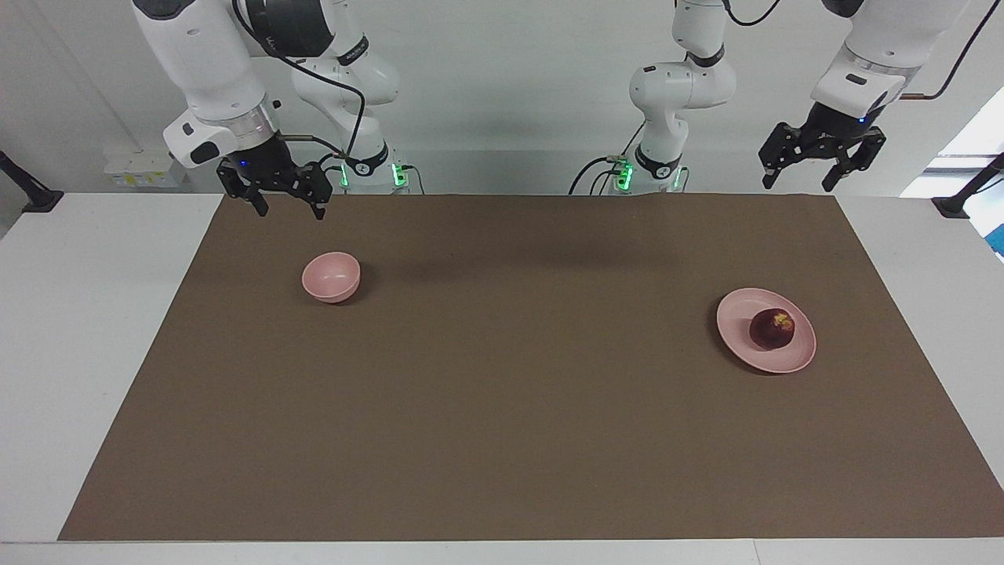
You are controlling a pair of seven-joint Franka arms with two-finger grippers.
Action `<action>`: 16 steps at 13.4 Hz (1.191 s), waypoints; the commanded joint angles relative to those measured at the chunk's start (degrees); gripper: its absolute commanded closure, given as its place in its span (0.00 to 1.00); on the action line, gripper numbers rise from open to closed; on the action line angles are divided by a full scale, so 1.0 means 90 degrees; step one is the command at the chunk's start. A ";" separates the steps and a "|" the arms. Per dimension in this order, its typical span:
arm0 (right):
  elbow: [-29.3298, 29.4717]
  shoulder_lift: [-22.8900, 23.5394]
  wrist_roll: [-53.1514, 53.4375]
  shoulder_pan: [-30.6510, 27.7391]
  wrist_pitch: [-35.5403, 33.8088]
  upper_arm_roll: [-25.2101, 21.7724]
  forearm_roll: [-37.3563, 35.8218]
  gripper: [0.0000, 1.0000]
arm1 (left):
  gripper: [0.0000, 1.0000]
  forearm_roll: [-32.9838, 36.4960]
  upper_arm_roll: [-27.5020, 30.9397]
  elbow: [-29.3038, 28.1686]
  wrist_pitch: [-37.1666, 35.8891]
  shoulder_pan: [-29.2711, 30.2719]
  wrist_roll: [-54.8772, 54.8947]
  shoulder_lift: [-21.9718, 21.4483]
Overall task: Move apple from plate to bowl
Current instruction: 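Lower the left gripper onto the red apple on the pink plate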
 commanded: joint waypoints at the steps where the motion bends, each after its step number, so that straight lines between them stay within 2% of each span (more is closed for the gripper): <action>1: -0.0317 -0.0179 -0.0167 -0.0046 0.0152 -0.0003 0.0628 0.00 | 0.00 -0.0087 0.0014 -0.0373 0.0663 0.0285 0.0127 0.0065; 4: -0.0599 -0.0169 -0.0138 -0.0027 0.0055 0.0045 0.1070 0.00 | 0.00 -0.0077 0.0034 -0.0617 0.1181 0.0500 0.0127 0.0494; 5: -0.0619 -0.0121 -0.0070 -0.0027 0.0006 0.0046 0.1420 0.00 | 0.00 -0.0077 0.0034 -0.0812 0.1599 0.0607 0.0146 0.0573; 7: -0.0620 -0.0033 0.0688 0.0089 0.0015 0.0055 0.1550 0.00 | 0.00 -0.0077 0.0034 -0.1144 0.2545 0.0773 0.0486 0.0923; 10: -0.0629 0.0163 0.1607 0.0490 0.0113 0.0055 0.1560 0.00 | 0.00 -0.0077 0.0034 -0.1243 0.3387 0.0823 0.0469 0.1801; 11: -0.0639 0.0250 0.1726 0.0568 0.0142 0.0046 0.1560 0.00 | 0.00 -0.0077 0.0034 -0.1466 0.3825 0.0823 0.0459 0.2065; 13: -0.0834 0.0348 0.1824 0.0589 0.0230 0.0046 0.1560 0.00 | 0.00 -0.0077 0.0034 -0.1926 0.4802 0.0842 0.0478 0.2271; 16: -0.1175 0.0349 0.2224 0.0842 0.0610 0.0055 0.1560 0.00 | 0.00 -0.0077 0.0034 -0.2170 0.4913 0.0862 0.0362 0.2342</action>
